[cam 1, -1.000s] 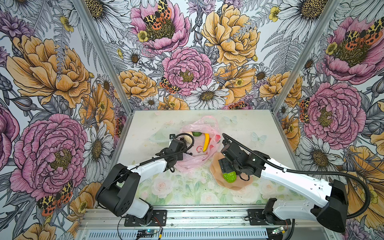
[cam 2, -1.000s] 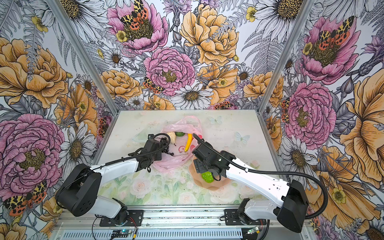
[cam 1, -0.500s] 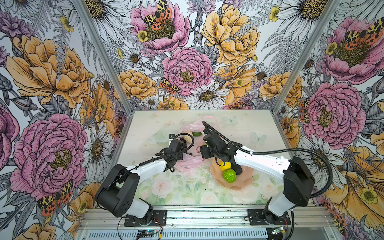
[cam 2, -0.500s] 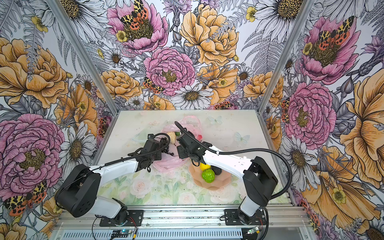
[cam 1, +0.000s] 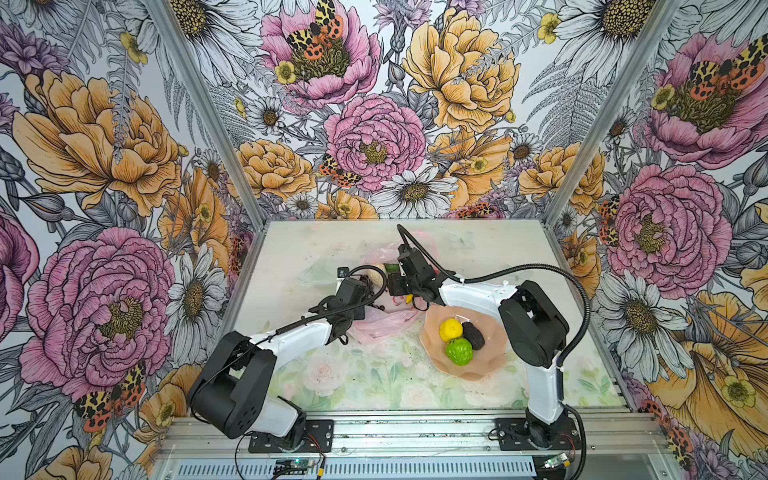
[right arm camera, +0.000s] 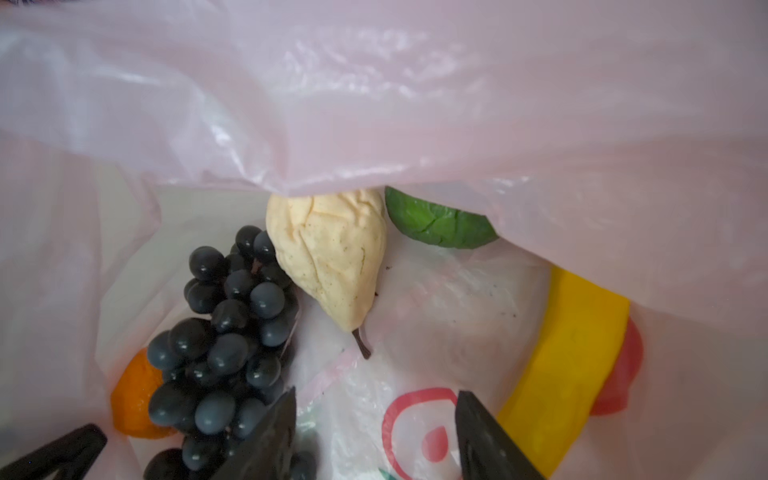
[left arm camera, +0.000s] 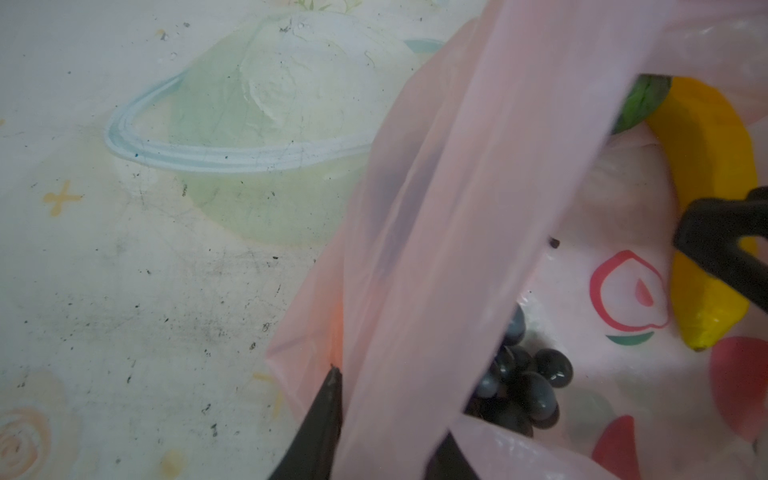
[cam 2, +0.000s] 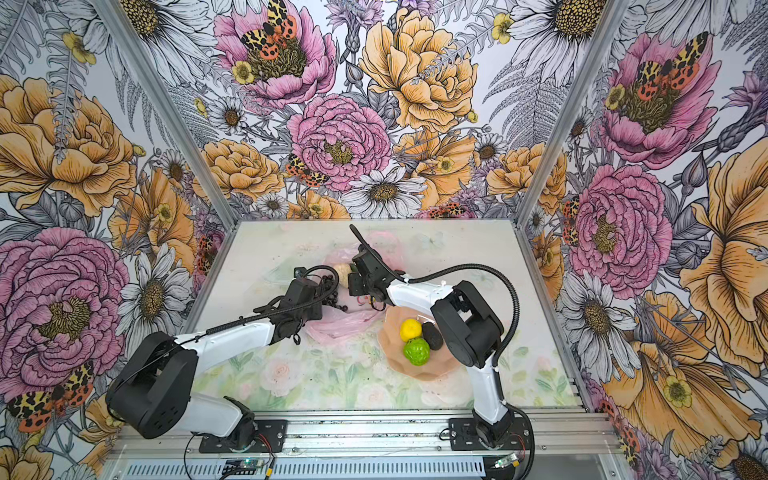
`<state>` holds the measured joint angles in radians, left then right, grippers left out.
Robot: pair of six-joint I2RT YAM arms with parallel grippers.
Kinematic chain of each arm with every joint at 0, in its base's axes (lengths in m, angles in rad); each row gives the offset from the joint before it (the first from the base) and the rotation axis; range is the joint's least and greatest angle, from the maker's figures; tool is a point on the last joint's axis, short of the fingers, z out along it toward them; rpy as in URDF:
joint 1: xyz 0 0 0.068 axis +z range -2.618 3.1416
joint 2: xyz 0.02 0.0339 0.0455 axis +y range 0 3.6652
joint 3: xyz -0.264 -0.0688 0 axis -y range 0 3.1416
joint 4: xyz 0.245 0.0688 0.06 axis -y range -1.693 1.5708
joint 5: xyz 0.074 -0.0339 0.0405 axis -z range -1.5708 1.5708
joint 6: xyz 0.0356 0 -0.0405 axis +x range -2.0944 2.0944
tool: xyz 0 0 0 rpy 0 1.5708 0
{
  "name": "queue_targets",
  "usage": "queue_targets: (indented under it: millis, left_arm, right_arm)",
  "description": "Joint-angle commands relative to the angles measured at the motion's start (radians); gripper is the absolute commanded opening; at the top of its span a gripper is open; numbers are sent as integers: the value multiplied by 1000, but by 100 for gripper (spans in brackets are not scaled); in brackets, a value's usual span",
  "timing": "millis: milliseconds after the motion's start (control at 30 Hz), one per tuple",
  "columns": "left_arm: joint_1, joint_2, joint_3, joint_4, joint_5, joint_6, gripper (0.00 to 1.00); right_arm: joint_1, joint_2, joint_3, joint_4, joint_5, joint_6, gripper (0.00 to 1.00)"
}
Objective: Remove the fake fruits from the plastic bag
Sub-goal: 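Move the open right gripper into the bag and grasp the cream pear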
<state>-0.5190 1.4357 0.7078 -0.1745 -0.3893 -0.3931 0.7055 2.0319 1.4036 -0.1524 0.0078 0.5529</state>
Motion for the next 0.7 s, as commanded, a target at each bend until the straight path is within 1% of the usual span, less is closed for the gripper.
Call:
queue_targets:
  millis: [0,167,300,433,667]
  left_arm:
    - [12,-23,-13,26,-14,-6,28]
    - [12,-22,-14,27,-11,-6,27]
    - [14,-21,-12,27,-8,-6,27]
    - [13,-23,-12,26,-7,-6,27]
    - [14,-27,-13,25,-5,-4,28]
  right_arm:
    - [-3,35,46,102,-29,66,66]
    - [-25,78,54,162,3,202,68]
    - [-37,121,80,204,-5,294,78]
    - [-37,168,131,194,-2,335,81]
    - [-35,242,206,169,-8,367,81]
